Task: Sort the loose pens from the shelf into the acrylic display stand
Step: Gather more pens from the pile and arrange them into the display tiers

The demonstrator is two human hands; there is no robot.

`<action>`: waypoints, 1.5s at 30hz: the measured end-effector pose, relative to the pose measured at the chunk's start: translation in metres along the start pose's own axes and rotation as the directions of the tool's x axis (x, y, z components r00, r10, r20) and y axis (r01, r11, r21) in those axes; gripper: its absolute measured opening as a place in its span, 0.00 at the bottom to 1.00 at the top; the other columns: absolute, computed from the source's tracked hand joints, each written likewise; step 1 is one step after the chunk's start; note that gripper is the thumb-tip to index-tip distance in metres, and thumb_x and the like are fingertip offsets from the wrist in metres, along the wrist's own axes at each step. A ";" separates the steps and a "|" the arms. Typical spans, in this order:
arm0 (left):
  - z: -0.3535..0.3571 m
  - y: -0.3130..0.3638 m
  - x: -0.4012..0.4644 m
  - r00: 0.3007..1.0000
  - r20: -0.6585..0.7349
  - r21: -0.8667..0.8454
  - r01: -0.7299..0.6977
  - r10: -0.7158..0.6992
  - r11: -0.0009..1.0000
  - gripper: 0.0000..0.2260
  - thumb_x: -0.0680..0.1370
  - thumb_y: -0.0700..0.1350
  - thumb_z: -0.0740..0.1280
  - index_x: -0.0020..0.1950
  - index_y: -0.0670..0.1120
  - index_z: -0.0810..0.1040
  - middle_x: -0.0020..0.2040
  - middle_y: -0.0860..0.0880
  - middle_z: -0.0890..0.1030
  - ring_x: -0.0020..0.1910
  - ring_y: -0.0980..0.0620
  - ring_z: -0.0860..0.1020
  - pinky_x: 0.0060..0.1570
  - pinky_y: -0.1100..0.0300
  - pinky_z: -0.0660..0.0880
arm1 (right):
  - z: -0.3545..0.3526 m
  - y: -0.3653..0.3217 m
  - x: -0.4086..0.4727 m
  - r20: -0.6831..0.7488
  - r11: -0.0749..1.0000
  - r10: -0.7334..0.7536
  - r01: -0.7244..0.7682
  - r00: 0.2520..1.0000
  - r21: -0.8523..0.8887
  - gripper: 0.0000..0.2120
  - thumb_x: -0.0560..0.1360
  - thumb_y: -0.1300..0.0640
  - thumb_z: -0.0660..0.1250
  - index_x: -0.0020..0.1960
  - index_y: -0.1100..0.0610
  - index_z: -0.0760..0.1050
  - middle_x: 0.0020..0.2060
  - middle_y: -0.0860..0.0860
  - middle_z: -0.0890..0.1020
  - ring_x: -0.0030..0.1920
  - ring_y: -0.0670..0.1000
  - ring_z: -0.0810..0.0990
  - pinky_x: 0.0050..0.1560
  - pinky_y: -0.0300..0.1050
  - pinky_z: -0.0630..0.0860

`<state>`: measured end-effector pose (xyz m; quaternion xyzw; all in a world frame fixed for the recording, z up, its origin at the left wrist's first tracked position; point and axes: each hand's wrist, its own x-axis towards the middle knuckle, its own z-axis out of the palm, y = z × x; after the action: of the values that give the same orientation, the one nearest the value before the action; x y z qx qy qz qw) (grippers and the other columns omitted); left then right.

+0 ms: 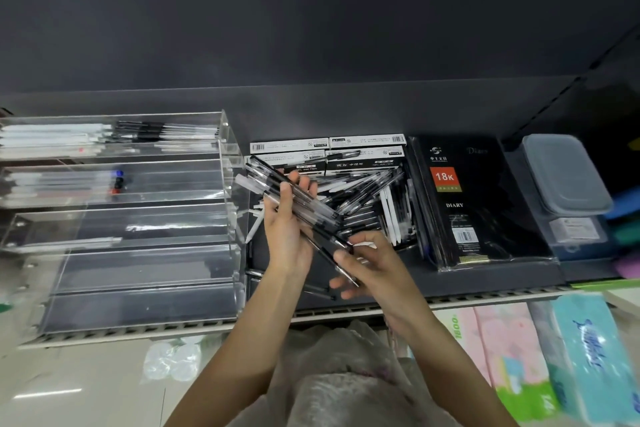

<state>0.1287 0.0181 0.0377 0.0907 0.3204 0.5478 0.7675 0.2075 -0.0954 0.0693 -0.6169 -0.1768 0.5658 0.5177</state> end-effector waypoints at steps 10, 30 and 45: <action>-0.009 0.008 0.010 0.996 0.060 0.063 0.065 -0.069 0.996 0.08 0.82 0.36 0.57 0.57 0.41 0.74 0.48 0.49 0.82 0.48 0.52 0.83 0.54 0.53 0.79 | -0.053 -0.005 0.015 -0.165 0.961 -0.268 0.251 0.949 -0.112 0.06 0.71 0.69 0.68 0.44 0.59 0.80 0.32 0.50 0.83 0.32 0.47 0.80 0.37 0.36 0.78; 0.005 -0.038 -0.027 0.877 0.086 0.593 0.336 -0.472 0.732 0.13 0.81 0.42 0.59 0.64 0.39 0.72 0.42 0.51 0.85 0.38 0.57 0.83 0.37 0.64 0.78 | -0.044 -0.106 0.099 0.366 0.241 -0.213 0.411 0.906 -0.879 0.06 0.72 0.56 0.72 0.46 0.57 0.82 0.27 0.47 0.79 0.24 0.42 0.77 0.33 0.32 0.74; 0.003 -0.046 -0.044 0.899 0.073 0.382 0.375 -0.432 0.844 0.10 0.80 0.37 0.59 0.59 0.40 0.75 0.47 0.46 0.85 0.43 0.51 0.84 0.43 0.59 0.80 | -0.048 -0.072 0.107 0.385 0.489 -0.207 0.435 0.900 -0.756 0.17 0.68 0.52 0.76 0.52 0.52 0.73 0.39 0.49 0.80 0.36 0.43 0.77 0.40 0.39 0.73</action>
<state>0.1580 -0.0387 0.0342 0.2020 0.3658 0.2969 0.8587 0.3077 -0.0013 0.0665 -0.6677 -0.5956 0.3782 0.2374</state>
